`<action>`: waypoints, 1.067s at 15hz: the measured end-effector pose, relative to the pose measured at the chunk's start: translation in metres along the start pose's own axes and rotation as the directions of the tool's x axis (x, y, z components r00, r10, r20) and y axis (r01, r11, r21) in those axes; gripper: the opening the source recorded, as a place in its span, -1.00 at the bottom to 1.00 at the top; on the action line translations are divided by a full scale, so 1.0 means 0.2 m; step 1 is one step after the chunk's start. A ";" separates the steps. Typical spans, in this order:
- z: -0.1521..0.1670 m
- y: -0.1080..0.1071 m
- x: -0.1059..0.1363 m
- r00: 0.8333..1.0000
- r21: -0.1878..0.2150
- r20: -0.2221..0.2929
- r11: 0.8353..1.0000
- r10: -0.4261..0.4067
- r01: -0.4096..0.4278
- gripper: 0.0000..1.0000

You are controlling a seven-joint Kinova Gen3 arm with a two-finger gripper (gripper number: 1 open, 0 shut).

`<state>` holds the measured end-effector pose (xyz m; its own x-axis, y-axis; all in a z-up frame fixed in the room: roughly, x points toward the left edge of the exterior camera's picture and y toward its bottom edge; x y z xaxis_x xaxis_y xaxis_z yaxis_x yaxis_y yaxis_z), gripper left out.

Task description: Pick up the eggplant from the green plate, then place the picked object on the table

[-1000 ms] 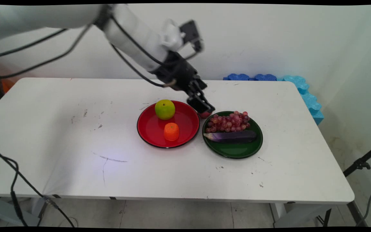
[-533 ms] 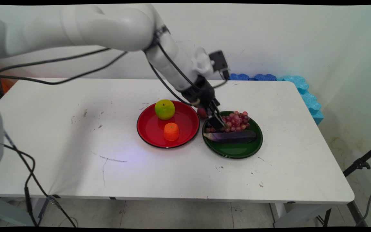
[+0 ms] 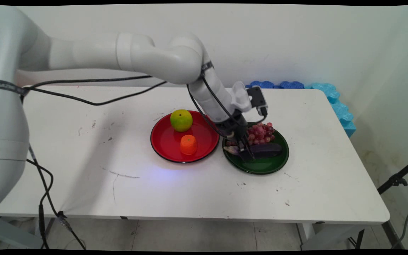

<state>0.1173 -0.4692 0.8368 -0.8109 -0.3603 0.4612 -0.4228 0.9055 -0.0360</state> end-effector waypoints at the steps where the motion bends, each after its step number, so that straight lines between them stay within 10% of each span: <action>1: 0.04 0.00 0.00 1.000 -0.004 0.004 1.000 0.001 -0.001 1.00; 9: 0.24 0.01 0.04 1.000 -0.012 0.020 1.000 0.013 -0.013 1.00; 10: 0.26 0.01 0.04 1.000 -0.012 0.020 1.000 0.014 -0.014 -1.00; 16: 0.31 0.00 0.06 0.999 -0.004 0.010 0.999 0.035 -0.035 -1.00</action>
<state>0.0818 -0.4877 0.7876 -0.8292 -0.3305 0.4507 -0.3925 0.9185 -0.0486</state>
